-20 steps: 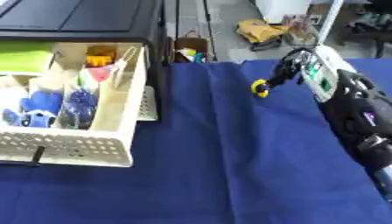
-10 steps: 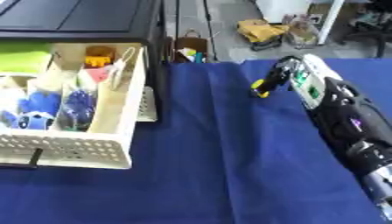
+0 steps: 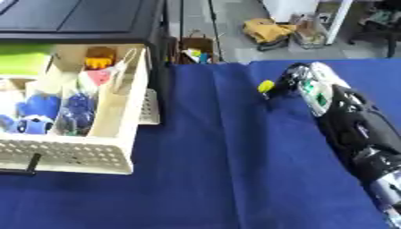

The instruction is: Pick up objects from table and place into drawer.

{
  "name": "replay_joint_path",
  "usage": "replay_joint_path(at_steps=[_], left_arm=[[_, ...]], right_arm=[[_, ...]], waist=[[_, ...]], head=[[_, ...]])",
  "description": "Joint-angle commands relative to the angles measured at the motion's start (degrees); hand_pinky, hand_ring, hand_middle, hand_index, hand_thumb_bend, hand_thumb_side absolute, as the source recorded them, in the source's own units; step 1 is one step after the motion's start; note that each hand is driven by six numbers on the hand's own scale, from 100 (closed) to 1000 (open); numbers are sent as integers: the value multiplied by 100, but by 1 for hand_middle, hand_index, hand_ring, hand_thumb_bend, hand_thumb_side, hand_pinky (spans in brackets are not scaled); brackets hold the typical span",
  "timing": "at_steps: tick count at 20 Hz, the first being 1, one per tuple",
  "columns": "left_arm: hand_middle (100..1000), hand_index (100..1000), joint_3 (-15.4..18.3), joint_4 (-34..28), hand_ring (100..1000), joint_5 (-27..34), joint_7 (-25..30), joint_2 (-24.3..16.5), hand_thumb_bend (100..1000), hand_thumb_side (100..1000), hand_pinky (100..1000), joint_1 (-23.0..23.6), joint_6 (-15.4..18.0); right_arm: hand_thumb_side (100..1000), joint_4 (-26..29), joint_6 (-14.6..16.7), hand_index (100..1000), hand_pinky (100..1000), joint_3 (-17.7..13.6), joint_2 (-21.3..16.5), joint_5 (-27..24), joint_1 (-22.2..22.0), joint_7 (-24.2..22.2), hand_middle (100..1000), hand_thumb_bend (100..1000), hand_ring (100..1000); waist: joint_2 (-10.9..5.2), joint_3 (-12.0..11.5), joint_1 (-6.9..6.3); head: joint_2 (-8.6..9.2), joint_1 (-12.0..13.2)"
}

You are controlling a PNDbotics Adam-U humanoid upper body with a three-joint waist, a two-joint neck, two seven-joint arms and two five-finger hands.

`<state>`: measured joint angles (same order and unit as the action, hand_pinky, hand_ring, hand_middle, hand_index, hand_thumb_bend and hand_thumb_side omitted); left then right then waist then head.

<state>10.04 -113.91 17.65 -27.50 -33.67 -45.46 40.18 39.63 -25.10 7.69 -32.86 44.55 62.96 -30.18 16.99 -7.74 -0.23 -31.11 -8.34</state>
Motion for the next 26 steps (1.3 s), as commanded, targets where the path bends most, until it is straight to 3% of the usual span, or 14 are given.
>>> replay_joint_path(at_steps=[1,11,18,26], left_arm=[[509,682,18,-68,469,29,-397,-76,310,979,290,-62,393],[512,683,11,-68,470,46,-377,-66,312,979,290,-59,382],[513,683,5,-68,470,58,-365,-63,312,979,290,-57,378],[514,684,-1,-68,471,72,-346,-58,311,980,291,-60,375]], right_arm=[[451,35,-15,871,819,-68,-147,22,93,111,612,355,906],[480,38,-14,850,811,-27,-120,-107,82,299,594,308,898],[444,21,-1,851,811,-15,-94,-149,91,359,593,407,899],[428,-56,-44,798,789,-37,-34,-7,110,602,530,424,874]], waist=[[-98,0,-20],[-80,-17,-31],[-60,-45,-27],[-44,-80,-28]], head=[[59,-23],[87,-31],[108,-24],[149,-28]])
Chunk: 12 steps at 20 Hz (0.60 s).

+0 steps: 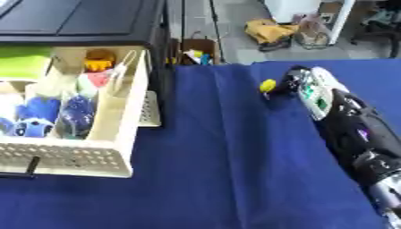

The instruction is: Pick up objects from table and place into drawer.

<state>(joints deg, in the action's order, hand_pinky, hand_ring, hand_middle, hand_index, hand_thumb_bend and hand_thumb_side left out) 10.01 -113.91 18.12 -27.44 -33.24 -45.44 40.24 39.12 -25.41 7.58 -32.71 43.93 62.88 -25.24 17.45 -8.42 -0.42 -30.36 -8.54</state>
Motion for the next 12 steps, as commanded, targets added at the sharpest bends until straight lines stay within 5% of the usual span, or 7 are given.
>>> replay_joint_path(at_steps=[1,12], left_arm=[[515,685,3,-68,472,26,-350,-99,312,980,291,-61,367],[519,688,0,-68,474,44,-322,-91,314,989,293,-51,349]], right_arm=[[419,-15,-19,783,785,-30,-41,64,117,164,511,427,866],[309,-50,-55,727,766,-44,-11,-21,104,615,451,438,826]], waist=[[-88,-15,-10],[-73,-14,-5]], head=[[77,-4],[82,22]])
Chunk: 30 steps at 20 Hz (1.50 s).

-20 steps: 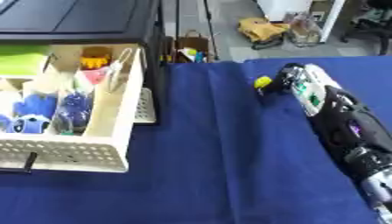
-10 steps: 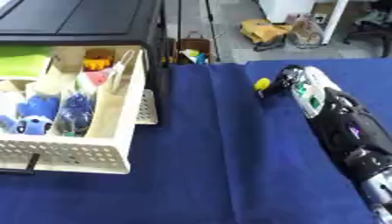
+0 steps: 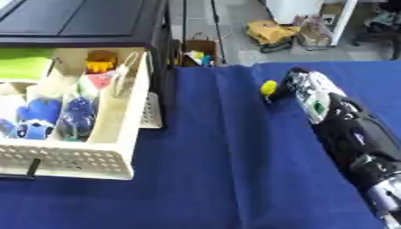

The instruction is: Pick up objects from table and place into drawer.

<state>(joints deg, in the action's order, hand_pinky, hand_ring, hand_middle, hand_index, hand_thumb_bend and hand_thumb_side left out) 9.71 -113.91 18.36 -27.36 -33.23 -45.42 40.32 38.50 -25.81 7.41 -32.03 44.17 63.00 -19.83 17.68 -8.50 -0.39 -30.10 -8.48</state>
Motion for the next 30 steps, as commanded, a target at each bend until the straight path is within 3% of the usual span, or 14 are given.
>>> replay_joint_path(at_steps=[1,11,30], left_arm=[[519,688,29,-68,474,23,-328,-92,313,989,293,-52,338],[520,690,23,-68,475,36,-296,-88,315,991,294,-45,318],[522,694,26,-68,474,55,-266,-91,313,992,288,-21,298]], right_arm=[[306,20,-25,726,766,-32,-77,-70,93,102,448,434,825],[346,192,-113,717,761,-24,-78,-369,104,425,441,389,819],[313,246,-243,629,724,-3,-97,-595,90,834,383,267,815]], waist=[[-95,-5,-6],[-111,9,-2],[-129,0,-4]], head=[[57,21],[60,33],[100,38]])
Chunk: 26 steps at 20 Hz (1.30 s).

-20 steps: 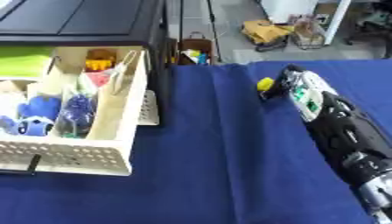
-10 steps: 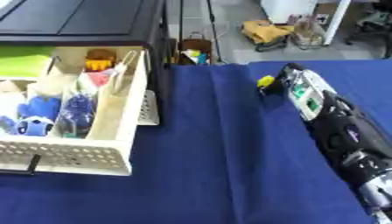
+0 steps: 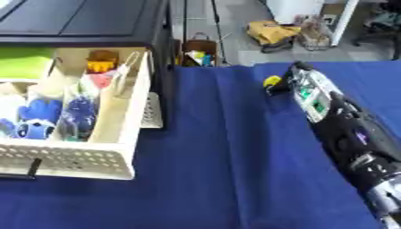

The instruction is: Pick up objects from table and place into drawer.

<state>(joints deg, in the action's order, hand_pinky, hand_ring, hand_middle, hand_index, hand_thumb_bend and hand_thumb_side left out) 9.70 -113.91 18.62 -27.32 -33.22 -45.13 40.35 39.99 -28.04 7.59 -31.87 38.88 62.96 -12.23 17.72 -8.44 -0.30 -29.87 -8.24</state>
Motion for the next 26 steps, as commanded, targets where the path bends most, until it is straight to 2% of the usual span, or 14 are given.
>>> replay_joint_path(at_steps=[1,4,14,25,26], left_arm=[[522,694,27,-68,474,29,-267,-90,313,993,288,-47,294],[522,694,26,-68,475,34,-263,-89,312,993,287,-45,294],[523,698,22,-68,475,53,-241,-88,314,998,285,-33,289],[524,699,30,-68,475,69,-229,-98,315,1000,285,-25,288],[523,699,30,-68,475,69,-228,-101,315,1000,284,-25,287]], right_arm=[[309,90,-31,624,721,-21,-114,-70,91,97,378,252,813],[301,60,-56,599,710,-19,-115,-78,82,160,358,197,808],[268,64,-128,566,689,-25,-134,-159,66,405,329,100,794],[251,388,-175,530,676,-16,-240,-293,26,667,293,100,785],[294,436,-183,521,673,-13,-257,-310,17,696,288,100,782]], waist=[[-132,-8,-13],[-126,-13,-13],[-127,-16,-10],[-146,1,-12],[-149,3,-12]], head=[[78,12],[81,11],[82,23],[74,43],[72,48]])
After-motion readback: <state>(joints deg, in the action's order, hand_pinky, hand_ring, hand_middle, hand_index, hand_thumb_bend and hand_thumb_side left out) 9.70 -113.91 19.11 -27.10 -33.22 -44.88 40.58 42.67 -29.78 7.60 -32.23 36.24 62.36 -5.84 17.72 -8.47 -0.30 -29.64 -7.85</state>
